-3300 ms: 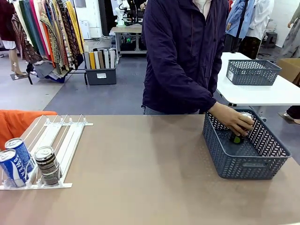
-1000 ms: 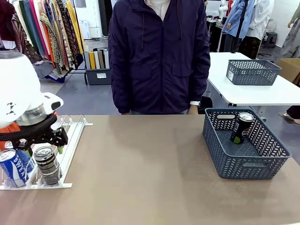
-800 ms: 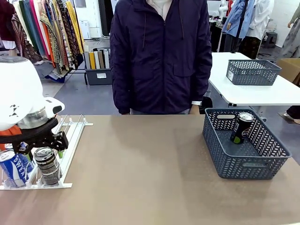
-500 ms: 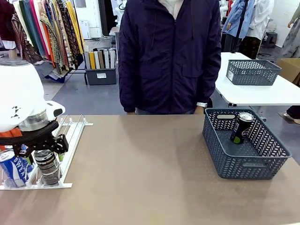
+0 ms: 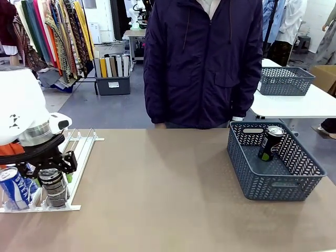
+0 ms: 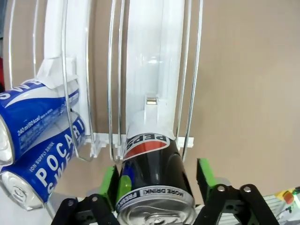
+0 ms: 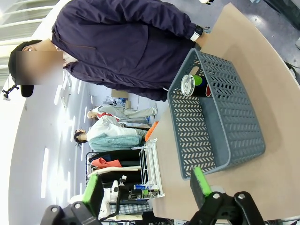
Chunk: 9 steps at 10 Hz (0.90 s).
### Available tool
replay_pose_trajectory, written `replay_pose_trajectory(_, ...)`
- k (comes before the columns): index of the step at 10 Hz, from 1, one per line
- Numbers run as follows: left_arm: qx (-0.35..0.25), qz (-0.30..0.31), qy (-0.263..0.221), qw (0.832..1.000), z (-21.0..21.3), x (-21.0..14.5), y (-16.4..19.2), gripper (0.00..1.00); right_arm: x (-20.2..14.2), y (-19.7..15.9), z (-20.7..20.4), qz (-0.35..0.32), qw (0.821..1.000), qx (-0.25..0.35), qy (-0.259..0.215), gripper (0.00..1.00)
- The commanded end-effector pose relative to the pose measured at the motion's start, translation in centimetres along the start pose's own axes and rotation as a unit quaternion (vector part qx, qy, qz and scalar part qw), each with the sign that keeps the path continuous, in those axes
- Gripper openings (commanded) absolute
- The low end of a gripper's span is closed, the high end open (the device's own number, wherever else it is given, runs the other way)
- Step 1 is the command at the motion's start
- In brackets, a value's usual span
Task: Retrieve and store the cans from the dispenser.
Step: Pick up the last remaining can from one row of the Automatic Can Dispenser and place it in the middle of the table.
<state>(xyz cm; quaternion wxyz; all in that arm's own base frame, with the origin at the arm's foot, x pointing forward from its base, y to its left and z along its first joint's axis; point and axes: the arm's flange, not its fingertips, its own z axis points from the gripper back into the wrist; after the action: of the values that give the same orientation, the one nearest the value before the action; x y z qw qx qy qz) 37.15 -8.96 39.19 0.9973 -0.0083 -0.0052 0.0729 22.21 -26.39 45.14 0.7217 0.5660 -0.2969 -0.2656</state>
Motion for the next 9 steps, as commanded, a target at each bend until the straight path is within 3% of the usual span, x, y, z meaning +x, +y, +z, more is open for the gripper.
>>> replay_pose_trajectory(1, -0.013, -0.002, 0.006, 1.0, -0.8, -2.2, 1.4, 0.0, 0.2, 0.0, 0.2, 0.014, 1.0, 0.002, 0.001, 1.0)
replay_pose_trajectory(6, -0.009, 0.01, -0.008, 1.0, -0.6, -1.9, 1.6, 0.0, 0.2, 0.0, 0.2, 0.014, 1.0, 0.002, 0.001, 1.0)
replay_pose_trajectory(7, -0.017, 0.012, -0.019, 1.0, 0.6, -2.1, 1.9, 0.0, 0.2, 0.0, 0.2, 0.014, 1.0, 0.002, 0.001, 1.0)
replay_pose_trajectory(9, -0.036, 0.029, -0.049, 0.998, 6.7, -2.6, 3.3, 0.0, 0.2, 0.0, 0.2, 0.014, 1.0, 0.002, 0.001, 1.0)
